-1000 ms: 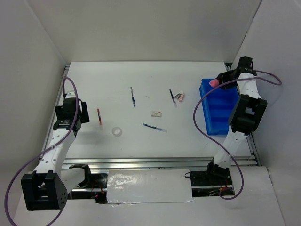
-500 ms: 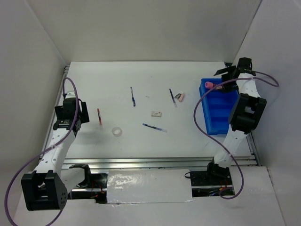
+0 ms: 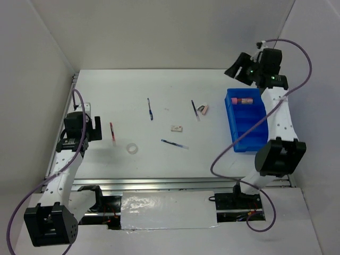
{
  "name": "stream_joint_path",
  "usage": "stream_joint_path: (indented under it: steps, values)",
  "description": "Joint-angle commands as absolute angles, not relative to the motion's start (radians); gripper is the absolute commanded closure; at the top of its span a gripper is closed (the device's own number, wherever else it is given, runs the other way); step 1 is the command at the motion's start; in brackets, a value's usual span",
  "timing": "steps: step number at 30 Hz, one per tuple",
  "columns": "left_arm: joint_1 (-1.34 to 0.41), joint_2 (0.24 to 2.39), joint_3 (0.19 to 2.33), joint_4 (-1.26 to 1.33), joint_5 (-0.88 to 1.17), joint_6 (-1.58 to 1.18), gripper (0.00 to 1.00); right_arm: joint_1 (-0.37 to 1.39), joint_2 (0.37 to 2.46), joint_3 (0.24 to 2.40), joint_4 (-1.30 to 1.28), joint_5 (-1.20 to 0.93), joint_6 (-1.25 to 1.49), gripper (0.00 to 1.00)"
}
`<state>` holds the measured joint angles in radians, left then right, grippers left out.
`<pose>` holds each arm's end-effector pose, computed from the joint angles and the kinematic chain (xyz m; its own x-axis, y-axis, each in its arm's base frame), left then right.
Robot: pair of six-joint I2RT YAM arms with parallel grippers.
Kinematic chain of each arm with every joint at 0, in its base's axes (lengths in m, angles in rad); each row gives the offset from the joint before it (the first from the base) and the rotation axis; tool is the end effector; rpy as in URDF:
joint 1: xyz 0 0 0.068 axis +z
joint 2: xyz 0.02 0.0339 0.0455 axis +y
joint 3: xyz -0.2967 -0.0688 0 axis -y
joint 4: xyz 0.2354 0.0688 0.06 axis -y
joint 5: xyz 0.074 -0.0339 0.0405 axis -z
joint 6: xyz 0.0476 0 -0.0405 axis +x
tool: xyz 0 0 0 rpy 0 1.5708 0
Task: Sort the stationery into containers
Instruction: Place the stationery into the container, then grab a piece of stationery with the right arm
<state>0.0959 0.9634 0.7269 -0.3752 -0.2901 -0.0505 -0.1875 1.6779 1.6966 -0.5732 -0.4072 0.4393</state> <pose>0.1893 0.0319 0.2916 -0.5545 -0.1019 -0.8259 -0.3533 0.9274 0.1227 0.3828 -0.0534 0.4109 -0.5361 0.4992 -0.6808 0.0755 0.8315 0.5503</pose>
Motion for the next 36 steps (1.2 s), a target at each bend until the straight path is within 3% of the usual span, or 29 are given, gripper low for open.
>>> stream_joint_path:
  steps: [1, 4, 9, 14, 22, 36]
  values:
    - [0.107, 0.908, 0.759, -0.394, -0.077, 0.070, 0.01, -0.019, 1.543, 1.642, -0.560, -0.385, 0.011, 0.31]
    - [0.109, 0.871, 0.758, -0.411, 0.029, 0.106, 0.01, 0.133, 1.526, 1.597, -0.609, -0.279, -0.135, 0.36]
    - [0.118, 0.859, 0.762, -0.442, 0.115, 0.146, 0.01, 0.352, 1.561, 1.480, -0.603, -0.170, -0.322, 0.34]
    - [0.130, 0.859, 0.767, -0.471, 0.201, 0.178, 0.01, 0.486, 1.779, 1.564, -0.664, -0.138, -0.439, 0.31]
    - [0.146, 0.868, 0.762, -0.471, 0.227, 0.190, 0.01, 0.561, 1.999, 1.637, -0.684, -0.063, -0.535, 0.24]
    - [0.146, 0.879, 0.759, -0.465, 0.225, 0.187, 0.01, 0.594, 2.091, 1.646, -0.698, -0.078, -0.604, 0.21]
